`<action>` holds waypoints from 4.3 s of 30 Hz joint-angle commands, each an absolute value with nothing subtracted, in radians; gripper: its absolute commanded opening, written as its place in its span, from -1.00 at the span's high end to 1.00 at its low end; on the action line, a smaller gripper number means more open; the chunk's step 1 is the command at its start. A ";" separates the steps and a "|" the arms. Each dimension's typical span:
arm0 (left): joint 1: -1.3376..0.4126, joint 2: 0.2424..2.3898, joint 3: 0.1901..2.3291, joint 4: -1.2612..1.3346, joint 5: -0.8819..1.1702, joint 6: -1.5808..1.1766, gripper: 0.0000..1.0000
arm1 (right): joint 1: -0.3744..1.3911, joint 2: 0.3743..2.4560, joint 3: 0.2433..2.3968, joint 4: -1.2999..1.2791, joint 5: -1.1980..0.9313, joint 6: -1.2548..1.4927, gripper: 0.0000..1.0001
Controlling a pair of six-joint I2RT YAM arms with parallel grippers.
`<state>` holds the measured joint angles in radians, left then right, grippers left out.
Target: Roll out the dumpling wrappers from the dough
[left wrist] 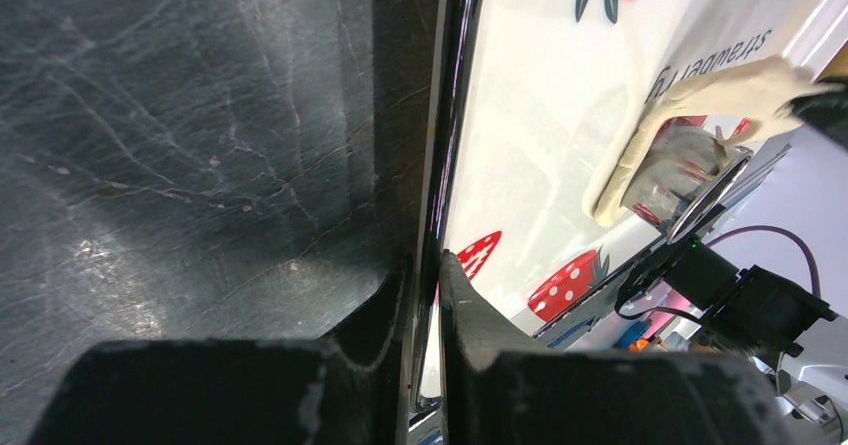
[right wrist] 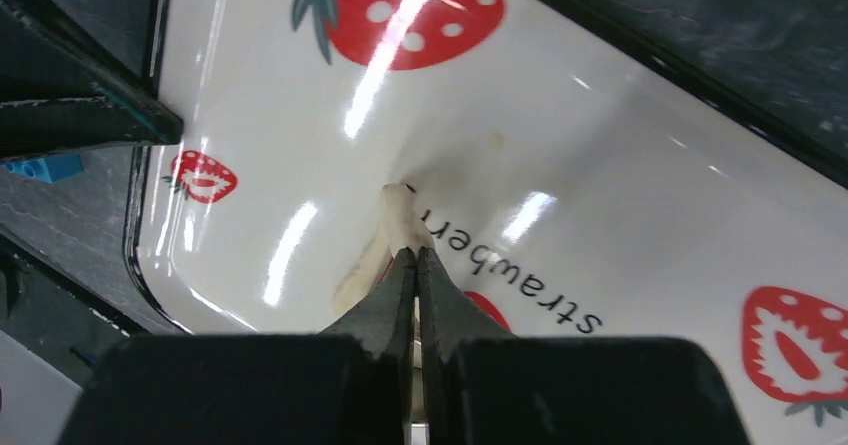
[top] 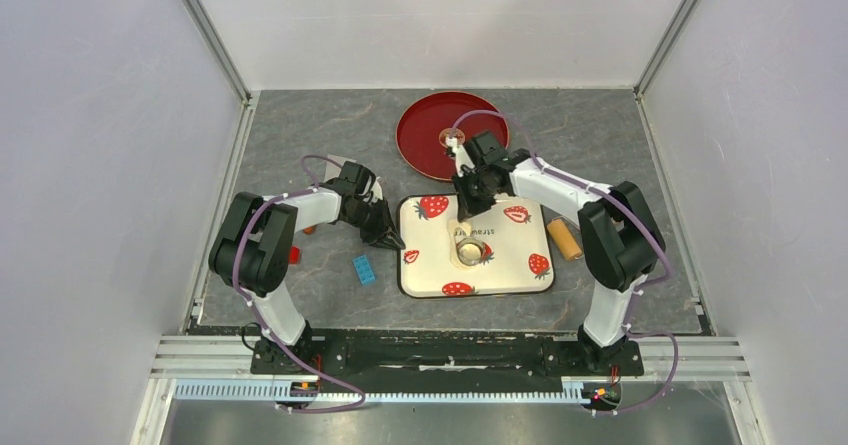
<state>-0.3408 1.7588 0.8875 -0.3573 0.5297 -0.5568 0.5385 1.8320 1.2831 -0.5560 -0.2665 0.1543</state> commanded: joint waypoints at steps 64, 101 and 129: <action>-0.362 1.863 0.844 -0.401 0.269 -0.498 0.96 | 0.225 1.649 1.099 -0.529 -0.182 0.033 1.00; -0.362 1.859 0.841 -0.396 0.273 -0.498 0.96 | 0.254 1.466 1.114 -0.663 -0.119 0.036 -0.59; -0.362 1.860 0.842 -0.396 0.275 -0.495 0.96 | 0.580 1.646 0.999 -0.492 -0.210 0.199 0.34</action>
